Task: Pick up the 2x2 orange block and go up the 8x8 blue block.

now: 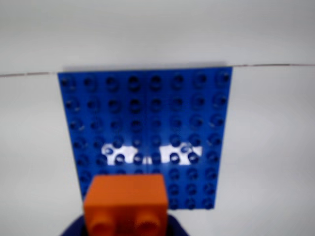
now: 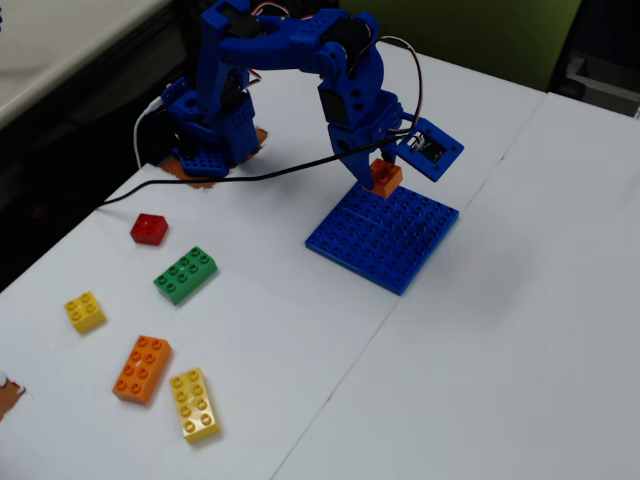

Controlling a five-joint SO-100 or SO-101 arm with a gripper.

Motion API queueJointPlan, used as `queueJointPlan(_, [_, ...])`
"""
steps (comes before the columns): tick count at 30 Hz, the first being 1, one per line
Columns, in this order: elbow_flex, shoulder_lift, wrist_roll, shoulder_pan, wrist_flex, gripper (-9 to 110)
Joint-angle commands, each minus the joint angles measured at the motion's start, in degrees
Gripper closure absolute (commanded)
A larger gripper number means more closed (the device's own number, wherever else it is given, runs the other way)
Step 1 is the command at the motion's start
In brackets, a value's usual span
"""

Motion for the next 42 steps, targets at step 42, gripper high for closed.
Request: queueJointPlan(42, [-2.99,1.76,-0.53,0.79,-1.32,101])
